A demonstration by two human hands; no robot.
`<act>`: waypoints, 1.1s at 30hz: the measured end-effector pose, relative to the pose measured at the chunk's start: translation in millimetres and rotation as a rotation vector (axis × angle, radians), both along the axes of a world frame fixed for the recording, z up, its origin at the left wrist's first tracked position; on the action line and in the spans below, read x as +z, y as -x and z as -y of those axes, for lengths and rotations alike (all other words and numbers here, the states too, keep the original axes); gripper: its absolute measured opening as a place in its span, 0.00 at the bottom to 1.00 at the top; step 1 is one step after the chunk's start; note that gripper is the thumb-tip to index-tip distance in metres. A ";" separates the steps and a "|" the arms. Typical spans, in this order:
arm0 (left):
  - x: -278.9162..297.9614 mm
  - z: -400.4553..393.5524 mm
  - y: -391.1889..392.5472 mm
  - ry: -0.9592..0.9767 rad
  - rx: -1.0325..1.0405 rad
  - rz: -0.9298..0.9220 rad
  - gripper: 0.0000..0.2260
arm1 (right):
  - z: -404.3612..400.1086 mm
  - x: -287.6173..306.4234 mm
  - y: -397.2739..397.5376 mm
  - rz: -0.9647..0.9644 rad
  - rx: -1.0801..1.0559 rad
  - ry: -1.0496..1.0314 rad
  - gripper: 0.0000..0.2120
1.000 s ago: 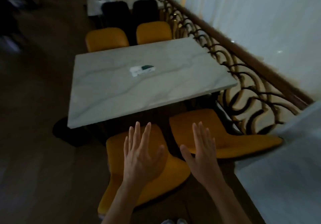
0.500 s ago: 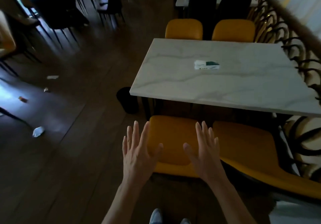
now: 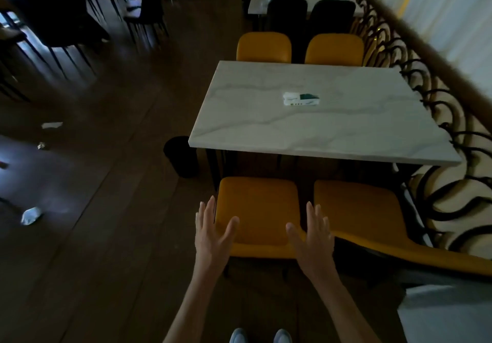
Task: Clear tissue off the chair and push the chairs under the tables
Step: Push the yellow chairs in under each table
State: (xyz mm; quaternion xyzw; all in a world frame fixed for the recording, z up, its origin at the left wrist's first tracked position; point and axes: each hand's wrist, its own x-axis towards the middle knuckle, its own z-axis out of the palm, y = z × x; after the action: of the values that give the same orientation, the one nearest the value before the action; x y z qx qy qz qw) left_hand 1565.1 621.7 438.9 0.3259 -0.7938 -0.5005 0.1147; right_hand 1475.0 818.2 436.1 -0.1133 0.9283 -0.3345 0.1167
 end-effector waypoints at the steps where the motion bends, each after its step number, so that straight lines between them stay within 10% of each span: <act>1: -5.8 0.2 -1.8 -0.061 0.024 0.013 0.41 | -3.2 -4.6 -1.0 0.039 -0.049 -0.024 0.53; 7: -40.3 -10.8 -12.7 -0.266 0.252 0.222 0.42 | -19.3 -37.4 -10.8 0.130 -0.319 -0.237 0.37; 14: -58.8 -18.4 -8.5 -0.512 0.463 0.212 0.49 | -13.1 -60.8 -12.1 0.659 -0.793 0.540 0.49; 20: -70.7 -14.5 -6.9 -0.975 0.628 0.152 0.31 | -11.9 -67.2 -8.6 1.012 -0.947 0.894 0.15; 33: -84.7 -5.0 -1.1 -1.131 0.617 0.039 0.30 | -0.7 -79.4 -7.6 0.961 -1.011 1.085 0.20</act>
State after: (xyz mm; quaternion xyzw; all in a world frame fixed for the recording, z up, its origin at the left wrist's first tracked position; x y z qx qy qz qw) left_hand 1566.2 626.7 354.2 0.5583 -0.2794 -0.7796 0.0493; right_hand 1482.6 818.9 356.7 0.4239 0.4311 -0.7521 0.2624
